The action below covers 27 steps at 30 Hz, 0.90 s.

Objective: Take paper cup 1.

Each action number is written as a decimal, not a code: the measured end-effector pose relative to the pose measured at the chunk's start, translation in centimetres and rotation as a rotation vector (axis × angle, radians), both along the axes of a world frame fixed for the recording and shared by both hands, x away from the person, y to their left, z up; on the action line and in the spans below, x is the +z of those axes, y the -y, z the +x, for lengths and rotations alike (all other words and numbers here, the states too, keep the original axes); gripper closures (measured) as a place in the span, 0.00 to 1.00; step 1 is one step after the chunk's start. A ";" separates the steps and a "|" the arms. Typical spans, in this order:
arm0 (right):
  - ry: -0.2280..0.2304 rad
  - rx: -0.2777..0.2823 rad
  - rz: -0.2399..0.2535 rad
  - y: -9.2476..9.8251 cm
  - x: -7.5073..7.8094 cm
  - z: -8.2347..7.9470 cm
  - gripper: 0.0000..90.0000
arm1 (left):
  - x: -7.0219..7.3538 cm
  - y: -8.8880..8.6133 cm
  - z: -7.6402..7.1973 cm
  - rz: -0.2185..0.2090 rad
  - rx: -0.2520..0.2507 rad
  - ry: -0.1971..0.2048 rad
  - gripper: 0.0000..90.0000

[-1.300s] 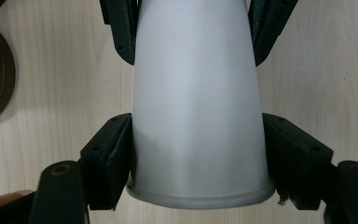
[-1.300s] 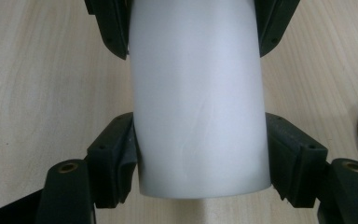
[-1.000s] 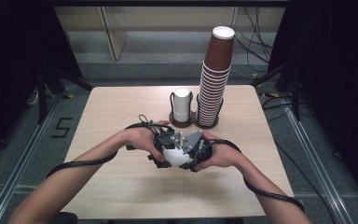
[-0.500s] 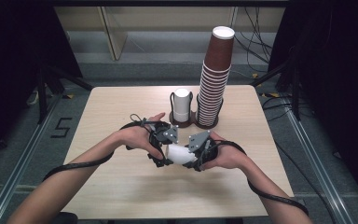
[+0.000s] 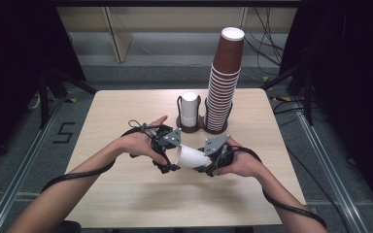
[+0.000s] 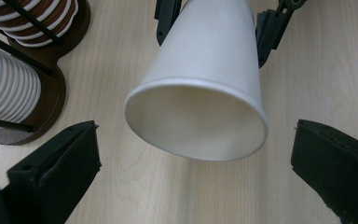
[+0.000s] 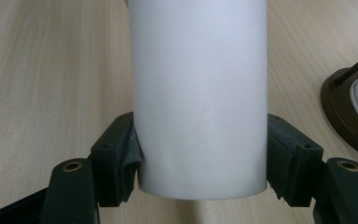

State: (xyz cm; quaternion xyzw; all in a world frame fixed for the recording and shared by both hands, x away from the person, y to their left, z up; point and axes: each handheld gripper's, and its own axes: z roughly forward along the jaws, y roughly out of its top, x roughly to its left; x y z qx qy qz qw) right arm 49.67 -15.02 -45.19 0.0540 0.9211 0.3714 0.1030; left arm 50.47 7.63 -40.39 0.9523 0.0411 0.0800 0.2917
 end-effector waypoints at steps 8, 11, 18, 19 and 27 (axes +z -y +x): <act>-0.008 -0.016 0.086 0.8 -0.3 0.1 0.38 | -0.3 -0.3 0.3 -0.056 0.030 -0.022 0.00; -0.036 -0.026 0.131 1.1 -0.4 0.1 0.38 | -0.4 -0.4 0.4 -0.067 0.031 -0.023 0.00; -0.023 -0.034 0.194 1.6 -0.2 0.4 0.38 | -0.6 -0.4 0.5 -0.074 0.027 -0.031 0.00; -0.023 -0.034 0.194 1.6 -0.2 0.4 0.38 | -0.7 -0.4 0.6 -0.074 0.025 -0.035 0.00; -0.025 -0.020 0.201 1.5 -0.3 0.3 0.38 | -0.8 -0.3 0.7 -0.085 0.021 -0.050 0.00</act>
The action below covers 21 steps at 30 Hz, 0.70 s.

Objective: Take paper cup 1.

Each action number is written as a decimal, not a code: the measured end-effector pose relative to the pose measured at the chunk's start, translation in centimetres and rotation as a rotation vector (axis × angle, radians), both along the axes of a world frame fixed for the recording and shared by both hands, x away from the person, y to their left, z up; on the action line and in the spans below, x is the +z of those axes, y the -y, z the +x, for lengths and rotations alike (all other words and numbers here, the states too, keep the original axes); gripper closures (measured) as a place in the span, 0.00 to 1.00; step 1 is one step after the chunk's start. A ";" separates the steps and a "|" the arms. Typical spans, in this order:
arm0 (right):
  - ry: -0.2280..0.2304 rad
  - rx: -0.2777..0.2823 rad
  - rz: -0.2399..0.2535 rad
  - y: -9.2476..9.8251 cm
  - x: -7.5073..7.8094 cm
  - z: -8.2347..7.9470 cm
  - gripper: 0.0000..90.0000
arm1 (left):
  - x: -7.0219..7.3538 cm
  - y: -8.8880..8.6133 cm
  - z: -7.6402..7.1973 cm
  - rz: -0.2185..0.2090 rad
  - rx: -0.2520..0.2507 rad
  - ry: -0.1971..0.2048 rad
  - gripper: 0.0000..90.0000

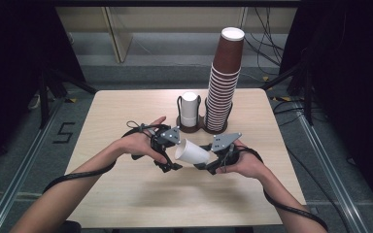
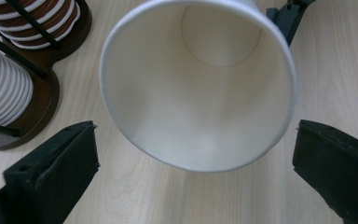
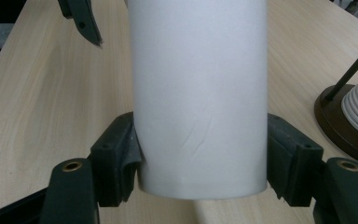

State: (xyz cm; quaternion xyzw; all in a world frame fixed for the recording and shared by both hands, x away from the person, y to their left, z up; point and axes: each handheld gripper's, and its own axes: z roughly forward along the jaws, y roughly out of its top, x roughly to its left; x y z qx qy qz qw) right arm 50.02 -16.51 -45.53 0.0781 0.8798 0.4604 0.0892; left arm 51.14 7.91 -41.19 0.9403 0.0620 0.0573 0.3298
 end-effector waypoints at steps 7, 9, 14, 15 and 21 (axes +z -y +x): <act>-0.021 0.003 0.003 -0.2 0.0 -0.1 0.38 | 0.1 0.3 0.0 -0.010 -0.006 0.003 0.00; -0.001 0.009 -0.003 -0.2 -0.1 -0.1 0.38 | 0.2 0.4 0.0 -0.011 -0.014 0.005 0.00; -0.002 0.013 -0.012 -0.3 -0.1 -0.2 0.38 | 0.2 0.7 0.0 -0.021 -0.019 0.002 0.00; -0.005 0.014 -0.012 -0.3 -0.1 -0.2 0.38 | 0.2 0.8 0.0 -0.019 -0.023 0.001 0.00; 0.005 0.015 -0.017 -0.3 -0.1 -0.2 0.38 | 0.2 1.0 0.0 -0.020 -0.031 -0.001 0.00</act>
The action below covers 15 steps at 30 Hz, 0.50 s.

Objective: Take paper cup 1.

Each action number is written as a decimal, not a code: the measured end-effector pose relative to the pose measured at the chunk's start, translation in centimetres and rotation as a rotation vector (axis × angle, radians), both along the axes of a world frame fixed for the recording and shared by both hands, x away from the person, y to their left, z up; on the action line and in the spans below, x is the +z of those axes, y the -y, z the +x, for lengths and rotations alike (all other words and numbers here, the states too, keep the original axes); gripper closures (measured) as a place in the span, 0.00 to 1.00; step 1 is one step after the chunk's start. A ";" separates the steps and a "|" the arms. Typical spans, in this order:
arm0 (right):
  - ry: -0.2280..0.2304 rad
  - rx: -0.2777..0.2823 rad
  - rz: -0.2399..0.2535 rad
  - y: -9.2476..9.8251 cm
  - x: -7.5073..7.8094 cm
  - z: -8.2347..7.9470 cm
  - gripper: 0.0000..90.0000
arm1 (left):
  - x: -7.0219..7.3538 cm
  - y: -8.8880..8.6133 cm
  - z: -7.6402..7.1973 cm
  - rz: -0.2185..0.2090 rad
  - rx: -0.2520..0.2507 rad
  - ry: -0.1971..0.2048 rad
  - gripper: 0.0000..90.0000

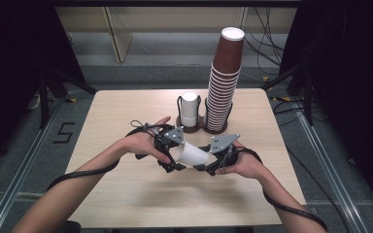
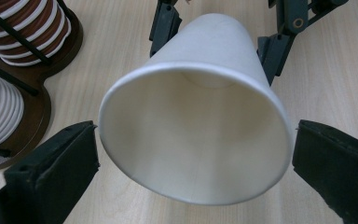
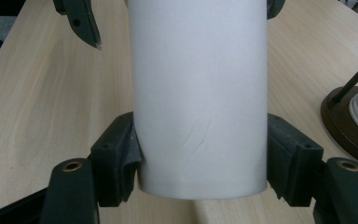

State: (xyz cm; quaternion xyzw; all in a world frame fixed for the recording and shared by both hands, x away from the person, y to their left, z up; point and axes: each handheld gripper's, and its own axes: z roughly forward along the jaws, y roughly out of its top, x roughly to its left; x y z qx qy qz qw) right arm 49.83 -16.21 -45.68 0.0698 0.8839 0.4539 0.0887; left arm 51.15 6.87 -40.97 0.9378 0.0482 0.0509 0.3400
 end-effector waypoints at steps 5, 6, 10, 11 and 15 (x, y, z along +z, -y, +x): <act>0.000 0.005 0.000 -0.1 -0.1 0.0 0.38 | 0.1 0.2 0.0 -0.002 -0.004 -0.001 0.02; -0.016 0.006 0.000 -0.1 -0.1 -0.1 0.38 | 0.1 0.2 -0.1 -0.007 -0.003 -0.003 0.03; 0.004 0.014 -0.004 -0.2 -0.1 0.0 0.38 | 0.1 0.3 -0.1 -0.015 -0.005 -0.003 0.10; -0.007 0.016 -0.004 -0.2 -0.1 -0.1 0.38 | 0.1 0.3 -0.1 -0.012 -0.004 0.004 0.12; 0.000 0.018 -0.015 -0.2 -0.2 -0.1 0.38 | 0.2 0.2 -0.1 -0.011 -0.006 0.031 0.20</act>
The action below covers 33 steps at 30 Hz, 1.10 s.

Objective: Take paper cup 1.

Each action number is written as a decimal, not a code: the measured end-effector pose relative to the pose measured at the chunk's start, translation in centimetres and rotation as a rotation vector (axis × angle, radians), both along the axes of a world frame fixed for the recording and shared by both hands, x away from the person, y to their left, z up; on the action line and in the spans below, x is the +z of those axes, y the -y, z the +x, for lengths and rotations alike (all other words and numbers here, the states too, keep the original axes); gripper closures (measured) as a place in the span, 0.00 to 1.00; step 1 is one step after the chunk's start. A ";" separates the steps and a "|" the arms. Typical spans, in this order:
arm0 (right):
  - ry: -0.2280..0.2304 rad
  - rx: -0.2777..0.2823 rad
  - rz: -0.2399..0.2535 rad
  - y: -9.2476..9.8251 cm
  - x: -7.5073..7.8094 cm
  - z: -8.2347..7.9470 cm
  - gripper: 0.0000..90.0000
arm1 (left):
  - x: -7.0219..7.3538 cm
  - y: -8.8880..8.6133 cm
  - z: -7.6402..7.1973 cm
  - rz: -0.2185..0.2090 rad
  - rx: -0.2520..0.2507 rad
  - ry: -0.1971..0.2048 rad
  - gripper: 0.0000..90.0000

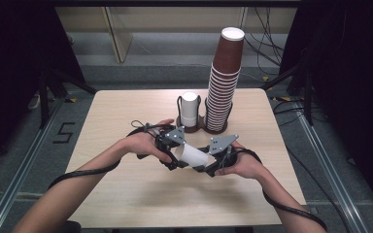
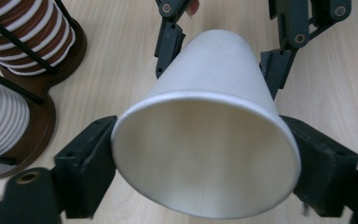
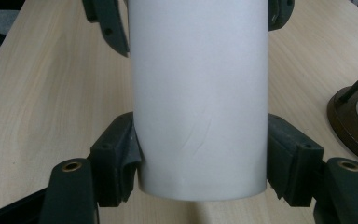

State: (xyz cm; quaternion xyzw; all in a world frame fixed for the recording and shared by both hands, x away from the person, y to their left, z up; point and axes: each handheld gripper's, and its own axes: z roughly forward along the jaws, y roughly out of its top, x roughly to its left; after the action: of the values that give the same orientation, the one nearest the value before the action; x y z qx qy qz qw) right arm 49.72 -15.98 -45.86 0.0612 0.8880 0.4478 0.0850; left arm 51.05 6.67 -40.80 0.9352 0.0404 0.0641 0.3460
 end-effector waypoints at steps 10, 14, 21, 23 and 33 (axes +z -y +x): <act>-0.008 0.007 -0.037 -0.3 -0.1 -0.1 0.38 | 0.3 0.0 -0.5 0.020 -0.039 0.034 0.24; -0.013 -0.003 -0.051 -0.4 0.1 -0.2 0.36 | 0.5 0.1 -0.7 0.026 -0.041 0.042 0.24; -0.049 -0.026 -0.068 -0.6 0.1 -0.4 0.23 | 0.8 0.1 -0.7 0.046 -0.023 0.053 0.25; -0.054 -0.039 -0.074 -0.6 0.1 -0.3 0.19 | 1.0 0.0 -0.7 0.070 -0.019 0.062 0.25; -0.041 -0.067 -0.090 0.3 0.3 -0.4 0.19 | 2.1 -0.4 -0.6 0.188 0.002 0.078 0.25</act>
State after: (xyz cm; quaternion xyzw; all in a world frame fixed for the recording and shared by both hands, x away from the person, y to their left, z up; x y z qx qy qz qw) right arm 49.30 -16.31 -45.55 0.0961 0.9062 0.4030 0.0846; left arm 50.46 7.11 -38.66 0.9603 0.0217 0.1042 0.2579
